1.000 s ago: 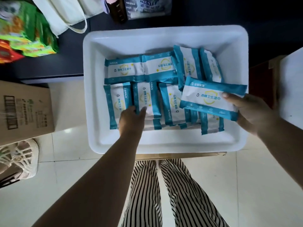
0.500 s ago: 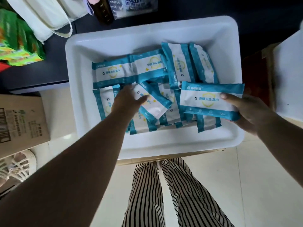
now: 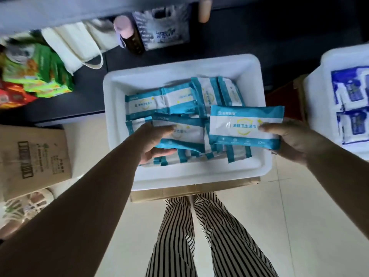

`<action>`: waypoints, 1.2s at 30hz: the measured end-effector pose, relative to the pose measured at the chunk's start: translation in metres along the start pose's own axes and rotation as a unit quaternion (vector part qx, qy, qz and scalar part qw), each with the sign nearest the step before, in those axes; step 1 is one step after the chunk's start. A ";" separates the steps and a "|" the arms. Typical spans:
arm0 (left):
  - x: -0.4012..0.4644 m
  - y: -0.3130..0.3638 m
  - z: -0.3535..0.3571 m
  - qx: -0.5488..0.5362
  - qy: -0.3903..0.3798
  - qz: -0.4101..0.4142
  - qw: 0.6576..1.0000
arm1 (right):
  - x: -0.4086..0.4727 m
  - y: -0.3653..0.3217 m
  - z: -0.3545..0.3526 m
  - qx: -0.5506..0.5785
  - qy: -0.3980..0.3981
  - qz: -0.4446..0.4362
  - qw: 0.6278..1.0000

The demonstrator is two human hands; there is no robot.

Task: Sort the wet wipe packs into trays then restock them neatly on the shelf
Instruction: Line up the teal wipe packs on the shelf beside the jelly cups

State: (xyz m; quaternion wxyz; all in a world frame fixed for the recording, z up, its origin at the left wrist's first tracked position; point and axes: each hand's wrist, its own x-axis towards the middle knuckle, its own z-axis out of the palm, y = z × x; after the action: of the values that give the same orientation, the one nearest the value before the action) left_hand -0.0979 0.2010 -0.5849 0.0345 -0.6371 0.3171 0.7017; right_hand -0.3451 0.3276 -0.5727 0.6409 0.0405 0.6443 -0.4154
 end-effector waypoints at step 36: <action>-0.494 0.301 -0.187 -0.082 0.295 0.700 0.645 | -0.415 -0.354 0.297 -0.111 -0.230 -0.550 0.795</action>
State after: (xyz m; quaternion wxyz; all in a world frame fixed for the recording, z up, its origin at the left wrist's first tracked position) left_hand 0.0211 0.0460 -0.0091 -0.6144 -0.3987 0.6036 0.3150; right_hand -0.2446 0.1216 0.0044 0.4338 -0.4888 0.4330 -0.6207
